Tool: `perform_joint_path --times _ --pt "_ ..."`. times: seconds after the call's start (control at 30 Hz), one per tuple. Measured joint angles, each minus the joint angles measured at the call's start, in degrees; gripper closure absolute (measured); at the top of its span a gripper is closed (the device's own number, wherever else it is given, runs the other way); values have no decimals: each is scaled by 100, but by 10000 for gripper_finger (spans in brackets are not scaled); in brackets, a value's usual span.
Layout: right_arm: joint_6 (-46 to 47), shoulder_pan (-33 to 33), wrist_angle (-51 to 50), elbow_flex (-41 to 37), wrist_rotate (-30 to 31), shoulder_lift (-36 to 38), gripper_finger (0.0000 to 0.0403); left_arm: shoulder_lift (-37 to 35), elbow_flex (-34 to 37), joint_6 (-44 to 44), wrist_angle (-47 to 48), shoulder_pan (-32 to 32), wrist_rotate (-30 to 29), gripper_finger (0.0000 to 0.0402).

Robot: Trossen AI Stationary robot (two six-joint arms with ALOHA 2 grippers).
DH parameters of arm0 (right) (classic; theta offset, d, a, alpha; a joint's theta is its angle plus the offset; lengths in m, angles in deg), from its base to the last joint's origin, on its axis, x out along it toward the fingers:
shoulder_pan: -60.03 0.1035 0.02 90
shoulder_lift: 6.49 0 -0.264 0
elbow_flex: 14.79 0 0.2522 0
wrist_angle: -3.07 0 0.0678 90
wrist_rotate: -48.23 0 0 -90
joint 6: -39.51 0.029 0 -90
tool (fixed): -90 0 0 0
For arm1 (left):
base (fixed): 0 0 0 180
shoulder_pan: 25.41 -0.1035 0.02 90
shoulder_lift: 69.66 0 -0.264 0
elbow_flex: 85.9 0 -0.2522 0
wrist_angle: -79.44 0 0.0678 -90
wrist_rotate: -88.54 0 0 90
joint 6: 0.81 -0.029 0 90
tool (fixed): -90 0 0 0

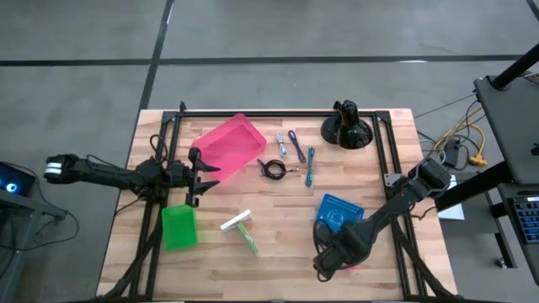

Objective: Pick and place items into bin
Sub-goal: Put the blue charger adapter into the green bin

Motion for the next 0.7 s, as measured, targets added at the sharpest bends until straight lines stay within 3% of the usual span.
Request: perform_joint_path --times 0.27,0.7 --pt "115 14 83 -118 0 0 225 0 0 0 0 0 13 230" --pt "-608 26 649 -117 -39 0 221 0 0 2 3 -1 -8 230"
